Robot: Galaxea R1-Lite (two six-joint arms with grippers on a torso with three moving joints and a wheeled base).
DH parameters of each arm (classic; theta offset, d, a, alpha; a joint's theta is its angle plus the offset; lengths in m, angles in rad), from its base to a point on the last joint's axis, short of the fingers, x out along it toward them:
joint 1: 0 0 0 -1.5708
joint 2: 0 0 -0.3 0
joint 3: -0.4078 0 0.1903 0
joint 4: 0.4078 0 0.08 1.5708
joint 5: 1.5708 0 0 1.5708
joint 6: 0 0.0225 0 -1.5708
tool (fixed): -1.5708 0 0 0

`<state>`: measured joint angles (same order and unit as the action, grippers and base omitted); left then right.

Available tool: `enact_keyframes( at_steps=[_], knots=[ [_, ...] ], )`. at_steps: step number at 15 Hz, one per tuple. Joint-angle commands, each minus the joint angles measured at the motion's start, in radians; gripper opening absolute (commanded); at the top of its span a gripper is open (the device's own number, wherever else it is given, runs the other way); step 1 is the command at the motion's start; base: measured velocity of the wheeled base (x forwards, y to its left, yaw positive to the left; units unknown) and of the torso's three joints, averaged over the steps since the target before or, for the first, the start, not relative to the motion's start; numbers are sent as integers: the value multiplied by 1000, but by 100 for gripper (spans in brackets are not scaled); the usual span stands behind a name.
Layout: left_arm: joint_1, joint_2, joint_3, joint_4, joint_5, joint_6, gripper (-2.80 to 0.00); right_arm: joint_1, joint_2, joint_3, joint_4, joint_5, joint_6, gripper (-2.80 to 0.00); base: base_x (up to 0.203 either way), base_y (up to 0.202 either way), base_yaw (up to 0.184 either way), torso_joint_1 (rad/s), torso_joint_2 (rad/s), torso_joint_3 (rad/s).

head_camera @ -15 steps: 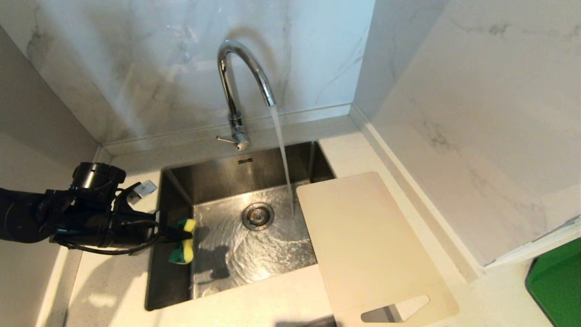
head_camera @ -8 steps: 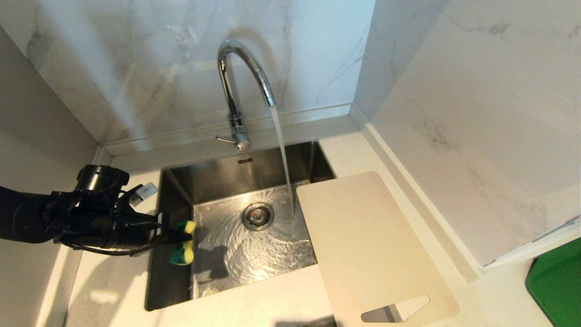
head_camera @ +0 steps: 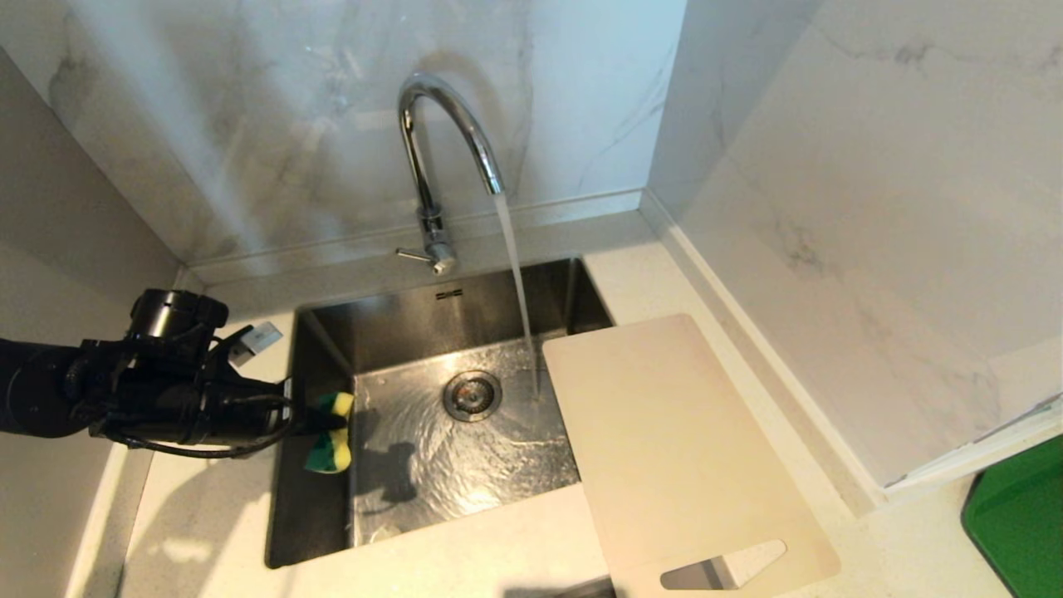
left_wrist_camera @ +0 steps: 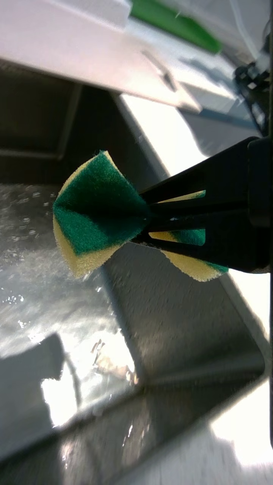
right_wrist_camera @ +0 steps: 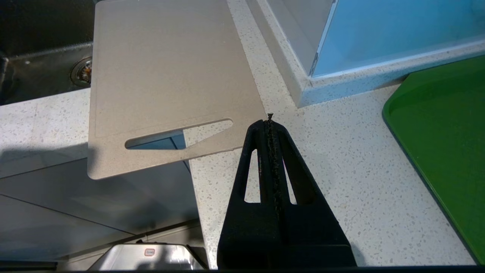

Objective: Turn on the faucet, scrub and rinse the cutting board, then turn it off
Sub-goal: Put down the cleaning cloth

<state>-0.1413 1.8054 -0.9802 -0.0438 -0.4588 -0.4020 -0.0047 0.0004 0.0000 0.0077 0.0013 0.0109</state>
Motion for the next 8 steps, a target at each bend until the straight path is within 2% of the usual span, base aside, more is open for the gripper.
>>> enact_keyframes(
  at_steps=[1, 3, 4, 7, 8],
  knots=[
    [-1, -11, -36, 42, 52, 11, -280, 0, 0, 2, 0, 0, 0, -280, 0, 0, 0, 0, 0, 0],
    [-1, -16, -86, 171, 116, 130, -280, 0, 0, 2, 0, 0, 0, -280, 0, 0, 0, 0, 0, 0],
    [-1, -16, -114, 237, 171, 178, -280, 0, 0, 2, 0, 0, 0, -280, 0, 0, 0, 0, 0, 0],
    [8, -17, -132, 320, 324, 305, -280, 0, 0, 2, 0, 0, 0, -280, 0, 0, 0, 0, 0, 0],
    [19, -18, -128, 342, 358, 333, -280, 0, 0, 2, 0, 0, 0, -280, 0, 0, 0, 0, 0, 0]
  ],
)
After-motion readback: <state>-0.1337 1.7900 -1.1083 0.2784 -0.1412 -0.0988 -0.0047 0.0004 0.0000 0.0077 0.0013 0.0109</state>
